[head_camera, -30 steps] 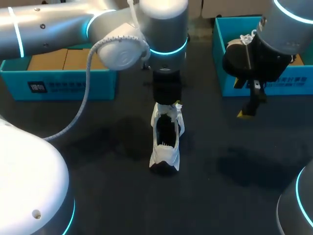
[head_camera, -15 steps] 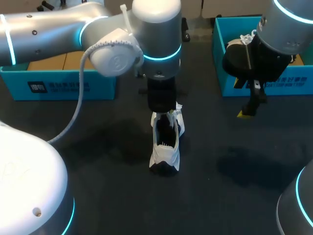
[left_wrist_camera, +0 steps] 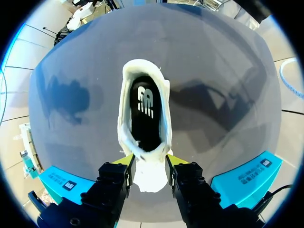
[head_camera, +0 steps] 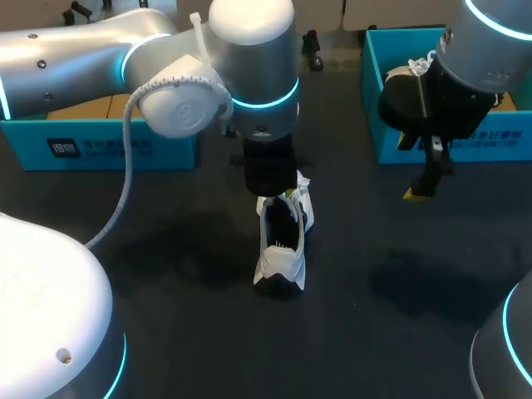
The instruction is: Take the shoe out of the shoebox, open the shoe tongue, remove and reinsert the insole, then place the shoe into the shoebox
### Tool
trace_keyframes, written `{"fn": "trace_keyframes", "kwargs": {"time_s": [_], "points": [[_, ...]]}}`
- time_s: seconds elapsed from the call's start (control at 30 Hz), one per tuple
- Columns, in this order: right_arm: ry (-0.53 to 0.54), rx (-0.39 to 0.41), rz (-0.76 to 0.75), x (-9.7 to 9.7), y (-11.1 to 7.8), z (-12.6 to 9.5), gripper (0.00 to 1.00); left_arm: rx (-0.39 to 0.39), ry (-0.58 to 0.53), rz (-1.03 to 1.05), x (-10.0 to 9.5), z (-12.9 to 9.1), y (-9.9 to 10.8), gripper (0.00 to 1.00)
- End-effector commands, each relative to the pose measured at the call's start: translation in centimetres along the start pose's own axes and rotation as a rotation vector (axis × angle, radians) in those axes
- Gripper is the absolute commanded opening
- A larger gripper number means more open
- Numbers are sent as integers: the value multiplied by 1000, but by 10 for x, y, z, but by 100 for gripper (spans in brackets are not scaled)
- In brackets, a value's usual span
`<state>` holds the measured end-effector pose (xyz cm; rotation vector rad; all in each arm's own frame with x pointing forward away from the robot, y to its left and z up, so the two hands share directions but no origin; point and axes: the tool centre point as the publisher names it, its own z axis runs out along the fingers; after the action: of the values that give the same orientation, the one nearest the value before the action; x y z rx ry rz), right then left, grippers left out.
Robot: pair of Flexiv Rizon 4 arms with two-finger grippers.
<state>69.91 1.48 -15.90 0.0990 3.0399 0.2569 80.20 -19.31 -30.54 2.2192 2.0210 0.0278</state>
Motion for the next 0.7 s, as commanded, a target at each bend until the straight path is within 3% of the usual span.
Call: {"fn": "trace_keyframes", "kwargs": {"time_s": [0.03,0.17,0.23,0.37,0.7], "points": [[2,3,1,-1,2,1,100,-5,14,0,-9,4,8,39],[2,3,1,-1,2,1,100,-4,17,6,-14,10,8,32],[2,3,1,-1,2,1,100,1,17,6,-15,12,7,11],[2,3,1,-1,2,1,100,11,24,11,-11,15,2,21],[2,3,1,-1,2,1,100,68,40,-7,8,26,-17,14]]}}
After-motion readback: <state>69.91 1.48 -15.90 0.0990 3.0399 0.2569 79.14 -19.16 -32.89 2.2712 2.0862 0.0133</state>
